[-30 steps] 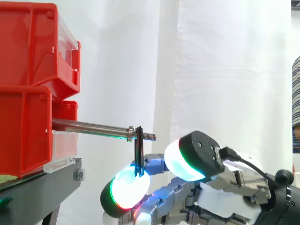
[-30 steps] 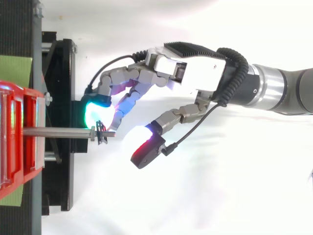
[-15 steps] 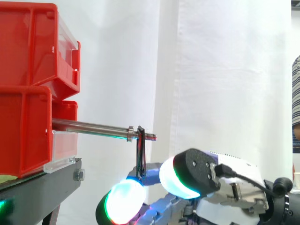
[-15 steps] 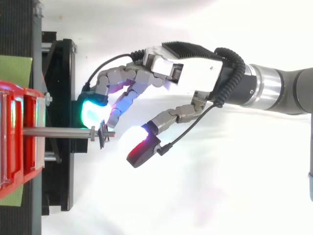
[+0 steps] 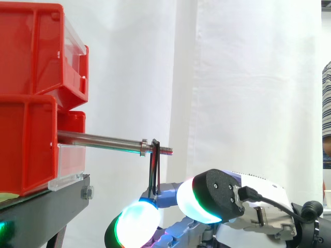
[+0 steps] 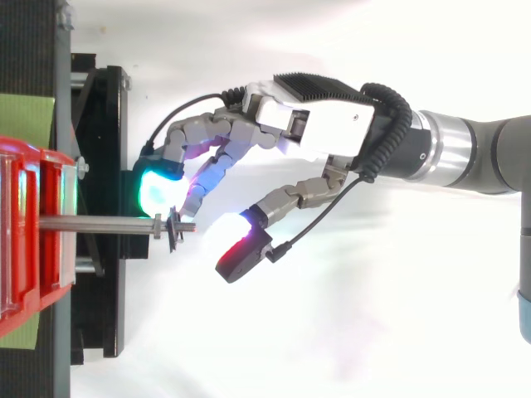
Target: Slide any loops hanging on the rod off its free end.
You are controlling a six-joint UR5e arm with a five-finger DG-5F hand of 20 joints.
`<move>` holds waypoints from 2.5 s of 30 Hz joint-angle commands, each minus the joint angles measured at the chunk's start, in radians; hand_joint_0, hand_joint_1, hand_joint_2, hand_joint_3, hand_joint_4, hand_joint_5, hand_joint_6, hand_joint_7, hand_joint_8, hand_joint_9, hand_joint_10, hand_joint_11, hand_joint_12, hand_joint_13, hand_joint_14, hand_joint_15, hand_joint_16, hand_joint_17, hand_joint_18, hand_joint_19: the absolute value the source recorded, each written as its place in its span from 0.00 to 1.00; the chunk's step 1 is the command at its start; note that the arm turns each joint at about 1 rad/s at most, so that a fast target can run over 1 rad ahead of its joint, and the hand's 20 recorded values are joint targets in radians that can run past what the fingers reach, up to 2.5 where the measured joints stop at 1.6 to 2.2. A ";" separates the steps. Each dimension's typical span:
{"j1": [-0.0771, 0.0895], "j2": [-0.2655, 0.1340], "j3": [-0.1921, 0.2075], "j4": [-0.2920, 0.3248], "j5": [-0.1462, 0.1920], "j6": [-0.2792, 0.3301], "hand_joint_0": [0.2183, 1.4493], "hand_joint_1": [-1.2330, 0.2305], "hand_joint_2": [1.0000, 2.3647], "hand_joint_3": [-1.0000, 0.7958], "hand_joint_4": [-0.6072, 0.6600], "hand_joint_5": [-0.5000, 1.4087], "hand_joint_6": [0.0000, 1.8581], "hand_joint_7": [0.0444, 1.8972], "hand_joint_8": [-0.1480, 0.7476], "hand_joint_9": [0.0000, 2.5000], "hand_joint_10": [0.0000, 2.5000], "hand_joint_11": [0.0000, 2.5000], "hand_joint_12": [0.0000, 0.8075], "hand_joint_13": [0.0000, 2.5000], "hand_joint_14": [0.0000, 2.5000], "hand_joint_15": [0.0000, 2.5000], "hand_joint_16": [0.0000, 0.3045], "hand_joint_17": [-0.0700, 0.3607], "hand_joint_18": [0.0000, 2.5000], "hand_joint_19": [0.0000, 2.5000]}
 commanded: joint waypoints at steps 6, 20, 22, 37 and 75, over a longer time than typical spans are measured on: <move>0.000 0.000 0.007 -0.009 -0.004 0.024 0.31 0.43 0.00 0.29 0.68 0.21 0.27 0.52 0.44 0.42 0.00 0.11 0.38 0.25 0.00 0.04 0.14 0.38 0.22 0.13; 0.000 0.000 0.017 -0.060 0.000 0.164 0.31 0.43 0.00 0.29 0.68 0.21 0.27 0.52 0.45 0.42 0.00 0.11 0.38 0.25 0.00 0.04 0.13 0.38 0.22 0.13; 0.000 0.000 0.017 -0.060 0.000 0.164 0.31 0.43 0.00 0.29 0.68 0.21 0.27 0.52 0.44 0.42 0.00 0.11 0.38 0.25 0.00 0.04 0.14 0.38 0.22 0.13; 0.006 -0.002 0.098 -0.069 -0.052 0.176 0.31 0.43 0.00 0.29 0.68 0.21 0.27 0.52 0.44 0.42 0.00 0.11 0.38 0.25 0.00 0.04 0.14 0.38 0.23 0.13; -0.007 -0.002 0.046 -0.041 -0.060 0.175 0.31 0.44 0.00 0.30 0.68 0.21 0.27 0.52 0.44 0.41 0.00 0.11 0.38 0.25 0.00 0.04 0.14 0.38 0.23 0.14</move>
